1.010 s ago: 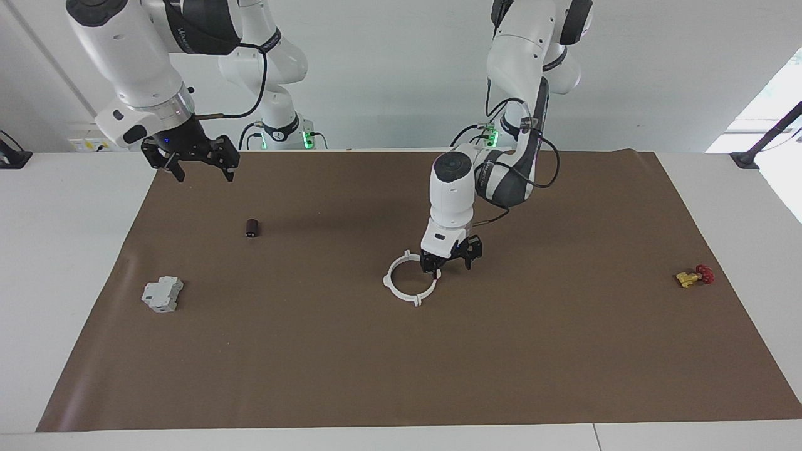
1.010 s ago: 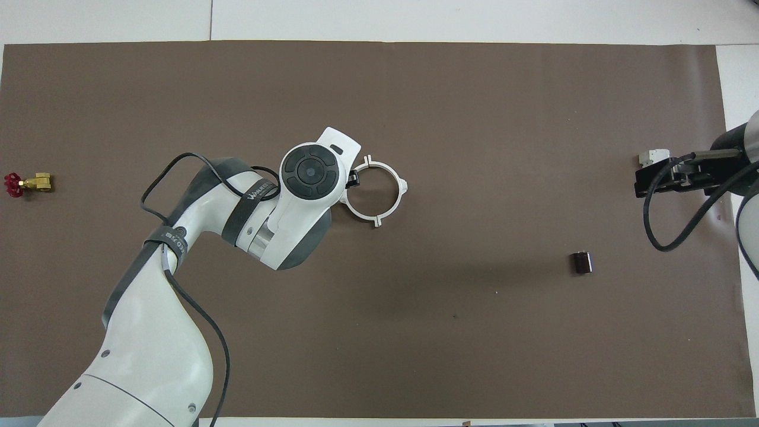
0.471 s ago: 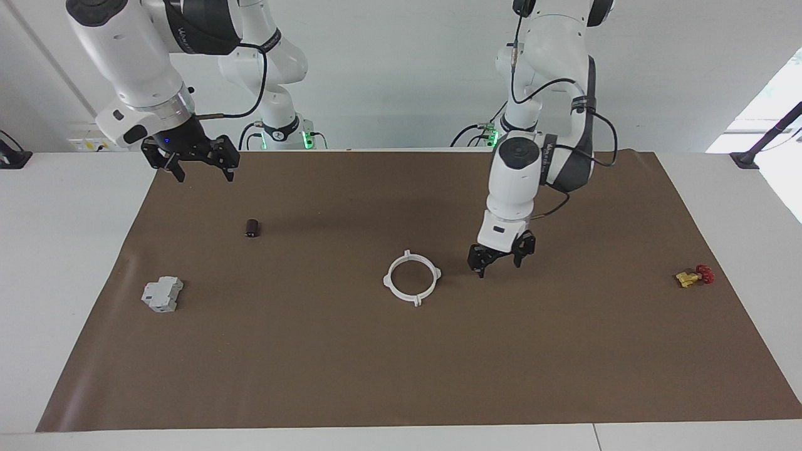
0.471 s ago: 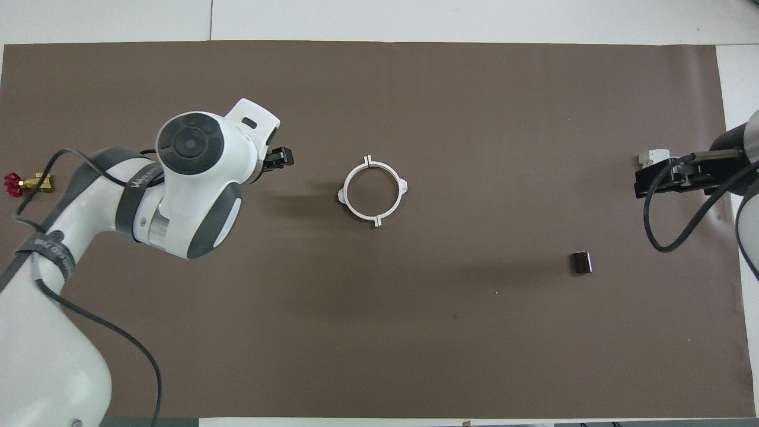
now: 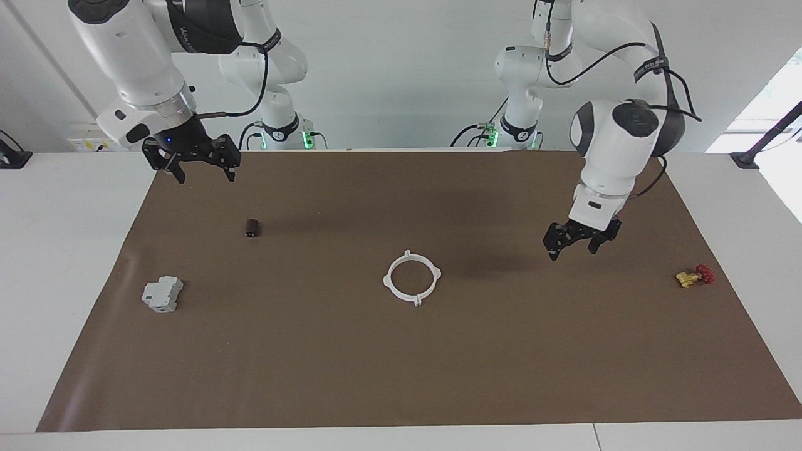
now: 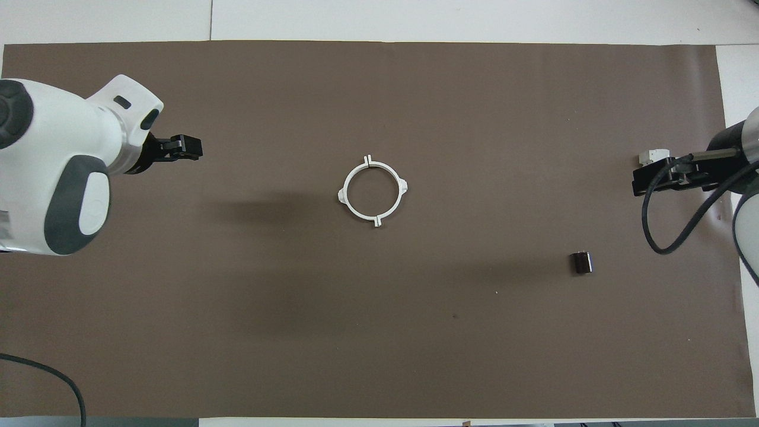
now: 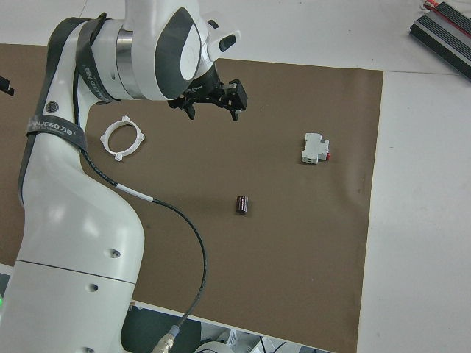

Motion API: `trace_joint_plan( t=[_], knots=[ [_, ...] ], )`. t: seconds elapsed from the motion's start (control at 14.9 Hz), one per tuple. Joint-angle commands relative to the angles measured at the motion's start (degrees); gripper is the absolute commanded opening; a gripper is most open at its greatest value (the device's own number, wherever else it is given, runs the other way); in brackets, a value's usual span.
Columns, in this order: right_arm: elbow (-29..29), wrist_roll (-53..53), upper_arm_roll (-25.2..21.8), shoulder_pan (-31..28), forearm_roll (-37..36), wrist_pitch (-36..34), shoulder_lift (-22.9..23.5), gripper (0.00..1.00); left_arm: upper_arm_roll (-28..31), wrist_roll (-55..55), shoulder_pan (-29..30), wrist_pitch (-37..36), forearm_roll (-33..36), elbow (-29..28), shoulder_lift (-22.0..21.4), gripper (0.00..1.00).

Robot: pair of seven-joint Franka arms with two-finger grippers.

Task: Assemble drain pipe with both arms
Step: 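Open the left gripper and withdraw it from the joined ring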

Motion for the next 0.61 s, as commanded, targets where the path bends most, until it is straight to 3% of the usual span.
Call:
trace_joint_plan(
  t=[0.0,0.54],
  knots=[
    [0.06,-2.12,0.34,-0.36,0.18,0.58,-0.17,1.00,-0.07,6.92,2.85,-8.14,-1.37,4.43,-1.59,1.00],
    [-0.12,-1.86,0.25,-0.71,0.26,0.75,-0.17,1.00,0.20,15.11,9.27,-30.74,-2.60,18.84,-3.09,1.00]
  ],
)
